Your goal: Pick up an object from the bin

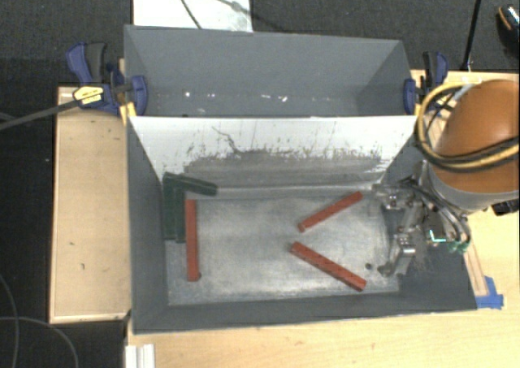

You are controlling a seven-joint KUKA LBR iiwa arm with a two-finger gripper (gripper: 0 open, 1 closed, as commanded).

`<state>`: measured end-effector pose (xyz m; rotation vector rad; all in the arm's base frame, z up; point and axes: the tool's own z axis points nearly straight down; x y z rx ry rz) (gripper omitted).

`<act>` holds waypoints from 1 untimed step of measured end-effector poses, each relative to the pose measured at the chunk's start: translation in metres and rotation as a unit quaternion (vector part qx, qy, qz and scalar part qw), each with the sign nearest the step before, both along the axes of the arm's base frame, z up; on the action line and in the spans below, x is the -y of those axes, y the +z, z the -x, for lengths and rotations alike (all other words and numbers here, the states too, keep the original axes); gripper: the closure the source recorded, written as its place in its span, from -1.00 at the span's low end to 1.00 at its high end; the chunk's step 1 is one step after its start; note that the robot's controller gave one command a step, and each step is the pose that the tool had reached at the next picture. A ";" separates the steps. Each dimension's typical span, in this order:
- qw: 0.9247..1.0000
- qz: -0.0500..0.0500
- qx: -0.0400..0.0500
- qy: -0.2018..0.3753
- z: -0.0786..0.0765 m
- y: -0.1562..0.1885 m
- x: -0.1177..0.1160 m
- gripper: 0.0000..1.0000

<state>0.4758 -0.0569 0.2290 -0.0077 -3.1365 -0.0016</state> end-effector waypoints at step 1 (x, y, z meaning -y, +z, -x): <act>1.000 0.001 0.004 0.002 -0.002 0.003 0.000 1.00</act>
Offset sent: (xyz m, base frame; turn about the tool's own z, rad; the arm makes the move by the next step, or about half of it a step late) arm 0.0000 0.0000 0.0000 0.0000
